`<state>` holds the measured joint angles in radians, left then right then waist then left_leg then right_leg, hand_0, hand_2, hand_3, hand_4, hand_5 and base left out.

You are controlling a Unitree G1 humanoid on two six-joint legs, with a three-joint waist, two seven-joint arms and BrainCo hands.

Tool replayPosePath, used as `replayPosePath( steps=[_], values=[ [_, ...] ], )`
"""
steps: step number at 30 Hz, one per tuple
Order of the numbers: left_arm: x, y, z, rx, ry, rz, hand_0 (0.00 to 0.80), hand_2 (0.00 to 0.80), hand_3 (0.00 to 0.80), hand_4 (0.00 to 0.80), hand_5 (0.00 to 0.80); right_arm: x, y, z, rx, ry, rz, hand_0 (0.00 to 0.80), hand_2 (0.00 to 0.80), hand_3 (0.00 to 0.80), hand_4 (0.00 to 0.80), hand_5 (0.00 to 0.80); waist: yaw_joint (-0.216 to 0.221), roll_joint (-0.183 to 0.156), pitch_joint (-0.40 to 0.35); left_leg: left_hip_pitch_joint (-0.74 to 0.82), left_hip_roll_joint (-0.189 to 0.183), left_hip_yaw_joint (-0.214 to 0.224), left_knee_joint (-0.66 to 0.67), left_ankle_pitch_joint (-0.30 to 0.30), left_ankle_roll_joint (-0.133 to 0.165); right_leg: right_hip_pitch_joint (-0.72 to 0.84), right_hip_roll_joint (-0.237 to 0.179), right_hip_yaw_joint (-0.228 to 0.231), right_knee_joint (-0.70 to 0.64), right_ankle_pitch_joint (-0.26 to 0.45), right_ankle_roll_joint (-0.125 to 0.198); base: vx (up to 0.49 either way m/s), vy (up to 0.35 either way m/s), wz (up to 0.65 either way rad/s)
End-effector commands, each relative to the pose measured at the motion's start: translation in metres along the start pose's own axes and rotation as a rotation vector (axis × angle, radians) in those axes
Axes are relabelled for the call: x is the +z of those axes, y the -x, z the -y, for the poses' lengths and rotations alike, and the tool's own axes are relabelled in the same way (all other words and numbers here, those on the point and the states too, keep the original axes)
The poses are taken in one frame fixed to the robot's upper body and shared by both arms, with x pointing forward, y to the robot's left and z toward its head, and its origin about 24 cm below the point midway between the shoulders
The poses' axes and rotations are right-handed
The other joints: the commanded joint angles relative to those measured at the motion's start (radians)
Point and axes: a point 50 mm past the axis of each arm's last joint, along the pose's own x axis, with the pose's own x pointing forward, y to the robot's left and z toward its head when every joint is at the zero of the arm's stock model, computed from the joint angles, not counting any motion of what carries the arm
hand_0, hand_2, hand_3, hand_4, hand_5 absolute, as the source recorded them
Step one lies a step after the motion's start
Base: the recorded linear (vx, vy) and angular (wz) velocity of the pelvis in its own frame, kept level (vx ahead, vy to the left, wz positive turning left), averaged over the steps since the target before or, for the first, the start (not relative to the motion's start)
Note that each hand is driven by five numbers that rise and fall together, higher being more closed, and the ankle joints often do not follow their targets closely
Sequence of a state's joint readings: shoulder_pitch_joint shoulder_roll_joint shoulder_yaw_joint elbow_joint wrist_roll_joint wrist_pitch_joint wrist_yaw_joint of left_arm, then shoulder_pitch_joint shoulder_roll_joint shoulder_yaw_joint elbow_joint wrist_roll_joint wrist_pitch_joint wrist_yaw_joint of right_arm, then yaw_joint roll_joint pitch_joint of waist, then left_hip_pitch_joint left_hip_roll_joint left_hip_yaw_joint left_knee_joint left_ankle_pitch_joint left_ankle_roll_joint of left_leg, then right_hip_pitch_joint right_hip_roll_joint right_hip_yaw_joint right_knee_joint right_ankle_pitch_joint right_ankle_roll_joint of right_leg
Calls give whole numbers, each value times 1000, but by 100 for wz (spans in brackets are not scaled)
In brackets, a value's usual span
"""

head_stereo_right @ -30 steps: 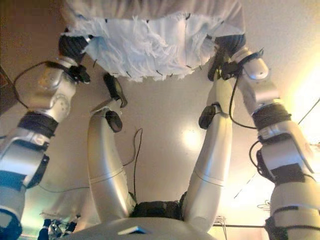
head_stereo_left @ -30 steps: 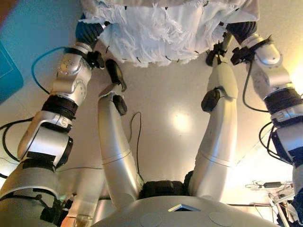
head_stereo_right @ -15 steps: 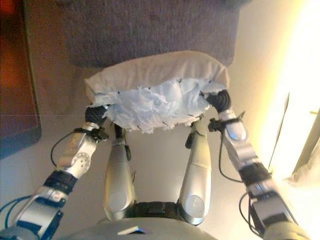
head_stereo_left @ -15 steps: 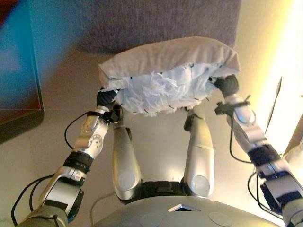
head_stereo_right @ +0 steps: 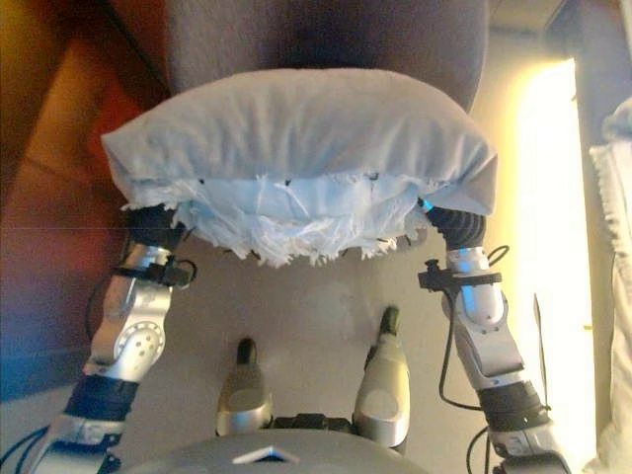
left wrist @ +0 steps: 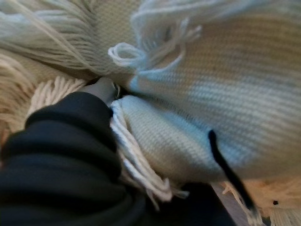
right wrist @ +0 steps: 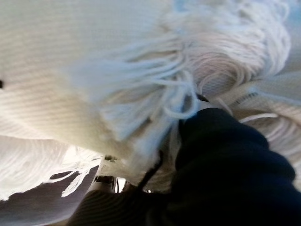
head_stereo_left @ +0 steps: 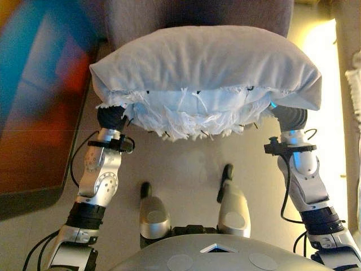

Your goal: Pick up the cushion and take it to the sofa

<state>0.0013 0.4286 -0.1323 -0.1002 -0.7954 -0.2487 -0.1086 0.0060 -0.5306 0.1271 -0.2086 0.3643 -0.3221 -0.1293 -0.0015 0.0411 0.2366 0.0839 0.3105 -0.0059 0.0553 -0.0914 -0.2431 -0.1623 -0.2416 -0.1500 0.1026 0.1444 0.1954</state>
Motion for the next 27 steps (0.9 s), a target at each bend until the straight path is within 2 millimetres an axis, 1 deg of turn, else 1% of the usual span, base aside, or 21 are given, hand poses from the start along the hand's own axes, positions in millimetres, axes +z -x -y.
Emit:
replayPosePath(
  steps=[1, 2, 4, 5, 6, 7, 8, 9, 10, 11, 12, 13, 14, 15, 16, 19, 20, 22, 24, 26, 27],
  values=[
    [30, -2, 34, -214, -24, 147, 800, 800, 800, 800, 800, 47, -2, -21, 90, -57, 233, 800, 800, 800, 800, 800, -1, -42, -143, 23, 31, -17, -139, 160, 75, 140, -18, 21, 43, -159, 34, 43, -362, 12],
    [32, 0, 31, -204, -11, 164, 800, 800, 800, 800, 800, 48, -3, -23, 108, -66, 237, 800, 800, 800, 800, 800, -2, -37, -150, 35, 52, -11, -143, 171, 68, 148, 15, 13, 44, -175, 6, -16, -393, 3],
    [36, 1, 26, -174, 20, 191, 800, 800, 800, 800, 800, 49, -7, -25, 137, -60, 247, 800, 800, 800, 800, 800, 7, -36, -149, 33, 68, -17, -143, 194, 65, 158, 61, 11, 41, -183, -28, -83, -421, -3],
    [37, 0, 26, -162, 34, 204, 800, 800, 800, 800, 800, 51, -9, -26, 154, -51, 259, 800, 800, 800, 800, 800, 14, -43, -139, 24, 55, -31, -133, 197, 74, 164, 79, 17, 34, -176, -42, -98, -382, -4],
    [36, 0, 26, -153, 48, 206, 800, 800, 800, 800, 800, 52, -10, -26, 167, -55, 269, 800, 800, 800, 800, 800, 19, -49, -133, 19, 43, -44, -125, 196, 82, 167, 86, 23, 27, -169, -48, -101, -366, -11],
    [36, -1, 26, -145, 58, 210, 800, 800, 800, 800, 800, 55, -9, -24, 188, -61, 282, 800, 800, 800, 800, 800, 26, -61, -119, -20, -7, -75, -29, 198, 104, 173, 95, 35, 14, -155, -59, -80, -332, -22],
    [36, 0, 27, -148, 57, 221, 800, 800, 800, 800, 800, 57, -7, -21, 199, -56, 290, 800, 800, 800, 800, 800, 31, -77, -110, -57, -73, -99, 47, 153, 133, 178, 89, 43, -1, -142, -64, -60, -311, -46],
    [37, 1, 29, -149, 54, 235, 800, 800, 800, 800, 800, 58, -6, -19, 205, -48, 295, 800, 800, 800, 800, 800, 37, -92, -104, -83, -143, -111, 109, 85, 162, 182, 76, 47, -16, -130, -62, -12, -261, -57],
    [40, 1, 31, -147, 64, 244, 800, 800, 800, 800, 800, 61, -6, -19, 214, -35, 303, 800, 800, 800, 800, 800, 43, -99, -99, -106, -206, -113, 169, 54, 178, 188, 69, 47, -31, -120, -62, 23, -220, -72],
    [41, 2, 31, -144, 77, 247, 800, 800, 800, 800, 800, 62, -5, -20, 217, -27, 312, 800, 800, 800, 800, 800, 49, -105, -96, -119, -256, -108, 206, 25, 191, 193, 70, 43, -43, -113, -65, 55, -198, -48],
    [42, 4, 31, -140, 85, 249, 800, 800, 800, 800, 800, 63, -4, -20, 216, -30, 320, 800, 800, 800, 800, 800, 56, -108, -93, -132, -289, -106, 240, 0, 202, 201, 72, 40, -50, -112, -66, 75, -166, -34],
    [42, 5, 30, -140, 87, 245, 800, 800, 800, 800, 800, 63, -4, -21, 210, -32, 321, 800, 800, 800, 800, 800, 65, -105, -93, -136, -315, -97, 248, -7, 206, 208, 80, 25, -54, -112, -69, 113, -132, -22],
    [41, 7, 29, -139, 87, 234, 800, 800, 800, 800, 800, 62, -5, -22, 200, -29, 315, 800, 800, 800, 800, 800, 76, -102, -95, -128, -331, -98, 232, -11, 208, 216, 91, 14, -55, -113, -72, 139, -92, -79],
    [40, 7, 29, -141, 88, 225, 800, 800, 800, 800, 800, 61, -7, -23, 188, -29, 308, 800, 800, 800, 800, 800, 84, -97, -99, -111, -337, -100, 190, -8, 210, 222, 103, 3, -53, -117, -76, 165, -65, -74],
    [40, 8, 29, -147, 87, 218, 800, 800, 800, 800, 800, 60, -7, -23, 183, -32, 302, 800, 800, 800, 800, 800, 88, -90, -105, -86, -337, -101, 138, 15, 210, 230, 122, -5, -54, -123, -81, 222, -29, -57],
    [37, 8, 28, -144, 104, 199, 800, 800, 800, 800, 800, 56, -5, -26, 176, -29, 279, 800, 800, 800, 800, 800, 97, -69, -127, -35, -319, -109, -75, 117, 196, 249, 177, -29, -53, -148, -90, 264, -3, 21],
    [35, 3, 30, -147, 125, 185, 800, 800, 800, 800, 800, 53, -6, -28, 172, -13, 272, 800, 800, 800, 800, 800, 100, -67, -132, -30, -321, -122, -129, 155, 191, 250, 195, -31, -43, -157, -92, 265, -6, 35],
    [32, -6, 35, -167, 134, 176, 800, 800, 800, 800, 800, 50, -9, -29, 154, 2, 265, 800, 800, 800, 800, 800, 101, -72, -136, -47, -326, -138, -143, 178, 185, 249, 211, -32, -23, -171, -95, 258, -2, 33],
    [30, -13, 44, -196, 150, 164, 800, 800, 800, 800, 800, 48, -12, -28, 126, 5, 257, 800, 800, 800, 800, 800, 106, -78, -136, -85, -321, -146, -143, 208, 173, 260, 235, -24, -7, -205, -107, 298, 27, 39],
    [29, -15, 47, -205, 162, 166, 800, 800, 800, 800, 800, 46, -11, -28, 122, 13, 250, 800, 800, 800, 800, 800, 112, -79, -126, -141, -298, -143, -143, 246, 155, 274, 257, -12, 16, -256, -128, 365, 73, 34],
    [28, -15, 47, -201, 169, 164, 800, 800, 800, 800, 800, 45, -11, -27, 124, 16, 244, 800, 800, 800, 800, 800, 115, -79, -121, -160, -288, -141, -143, 260, 148, 280, 261, -9, 26, -270, -133, 395, 98, 19]
  ],
)
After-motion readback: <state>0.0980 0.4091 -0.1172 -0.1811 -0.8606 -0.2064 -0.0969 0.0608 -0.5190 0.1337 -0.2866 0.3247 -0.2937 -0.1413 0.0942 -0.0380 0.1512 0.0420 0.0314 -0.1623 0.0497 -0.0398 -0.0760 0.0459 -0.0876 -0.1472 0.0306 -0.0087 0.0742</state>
